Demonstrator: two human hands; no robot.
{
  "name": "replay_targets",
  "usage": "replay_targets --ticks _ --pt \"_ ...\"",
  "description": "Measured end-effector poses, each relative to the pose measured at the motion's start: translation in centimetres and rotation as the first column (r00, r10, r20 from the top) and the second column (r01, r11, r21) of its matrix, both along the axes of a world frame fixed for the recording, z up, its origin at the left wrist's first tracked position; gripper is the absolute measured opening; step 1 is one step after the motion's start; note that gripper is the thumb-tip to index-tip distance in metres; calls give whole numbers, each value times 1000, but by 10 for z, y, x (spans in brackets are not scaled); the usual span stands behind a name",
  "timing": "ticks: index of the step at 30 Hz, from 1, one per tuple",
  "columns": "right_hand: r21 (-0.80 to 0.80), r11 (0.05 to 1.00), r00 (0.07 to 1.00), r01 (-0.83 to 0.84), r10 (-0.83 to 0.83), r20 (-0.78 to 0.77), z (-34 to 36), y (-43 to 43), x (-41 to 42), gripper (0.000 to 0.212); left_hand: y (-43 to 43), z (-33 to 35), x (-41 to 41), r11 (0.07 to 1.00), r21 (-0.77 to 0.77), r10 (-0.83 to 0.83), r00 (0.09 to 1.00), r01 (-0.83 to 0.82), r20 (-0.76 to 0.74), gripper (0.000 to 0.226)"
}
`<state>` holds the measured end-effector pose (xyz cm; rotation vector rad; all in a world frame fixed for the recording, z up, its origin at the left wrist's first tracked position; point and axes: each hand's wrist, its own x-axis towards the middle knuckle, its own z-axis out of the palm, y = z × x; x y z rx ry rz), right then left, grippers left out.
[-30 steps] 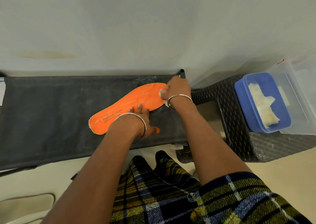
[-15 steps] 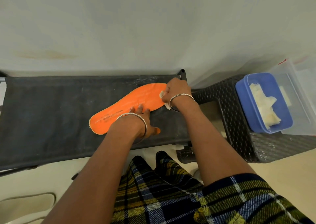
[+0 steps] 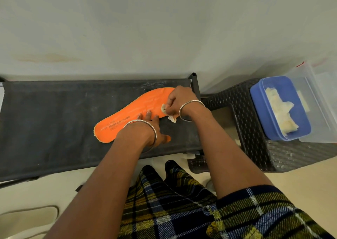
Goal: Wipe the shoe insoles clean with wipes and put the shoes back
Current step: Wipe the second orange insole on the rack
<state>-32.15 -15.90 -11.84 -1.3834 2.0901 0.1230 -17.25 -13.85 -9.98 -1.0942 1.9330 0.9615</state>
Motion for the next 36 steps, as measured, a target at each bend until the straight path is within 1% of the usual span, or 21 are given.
replay_targets --ticks 1,3,5,7,9,10,11,12,14,15,17,20,21,22,25,26,27,30,31,32,36 --pt "-37 999 999 34 -35 -19 -1 -1 -2 10 0 0 0 1000 -3 -4 1000 4 1 87" --pt "-135 984 984 114 -131 -122 -4 -4 -10 22 0 -1 0 1000 -2 -3 1000 3 -1 87" --pt "-161 977 973 142 -168 -158 -4 -6 -12 24 0 -2 0 1000 0 -1 1000 1 -2 87" --pt "-63 992 986 110 -117 -120 -2 -6 -8 23 0 -2 0 1000 -4 2 1000 -2 -4 87" --pt "35 997 997 69 -67 -36 -2 -4 0 24 1 -2 0 1000 -9 8 1000 -8 -7 87" --pt "51 997 998 64 -63 -22 -2 -3 2 25 1 -2 -1 1000 -7 11 1000 -11 -7 87" --pt "40 997 997 65 -63 -51 -3 -3 2 28 1 -2 0 1000 -4 13 1000 -13 -8 88" --pt "5 997 990 72 -71 -125 -3 -5 1 29 1 -1 0 1000 -2 14 1000 -14 -10 88" --pt "-107 990 955 87 -114 -274 1 -7 -2 26 0 -1 1 1000 -1 16 1000 -16 -14 88" --pt "-145 985 944 88 -129 -303 2 -7 -3 24 0 -1 1 1000 0 17 1000 -17 -14 87" --pt "-109 992 956 66 -94 -279 3 -7 -1 22 0 0 1 1000 1 15 1000 -15 -11 87" --pt "44 997 994 57 -53 -97 0 -5 5 27 0 2 -1 1000 1 13 1000 -13 -7 87" --pt "49 996 995 70 -66 -81 -1 -4 6 28 0 2 -1 1000 1 15 1000 -15 -6 87" --pt "22 996 991 89 -87 -107 -1 -5 6 29 0 2 -1 1000 4 17 1000 -17 -7 87" --pt "-140 987 948 75 -114 -297 4 -10 4 27 0 1 0 1000 10 22 1000 -22 -11 87" --pt "-155 986 945 68 -114 -307 5 -10 5 25 0 1 1 1000 9 22 1000 -22 -12 86" --pt "-130 989 951 65 -101 -291 6 -10 6 22 0 1 1 1000 6 20 1000 -20 -14 86" --pt "21 996 986 90 -86 -143 4 -7 8 21 0 1 1 1000 3 19 1000 -19 -16 86" --pt "35 993 988 109 -104 -113 3 -6 7 22 0 1 0 1000 2 20 1000 -20 -17 86" --pt "19 992 986 128 -125 -112 3 -5 6 25 0 1 0 1000 2 21 1000 -21 -17 87" --pt "-157 976 946 151 -189 -264 2 -7 -1 33 0 1 0 1000 6 21 1000 -21 -21 87"
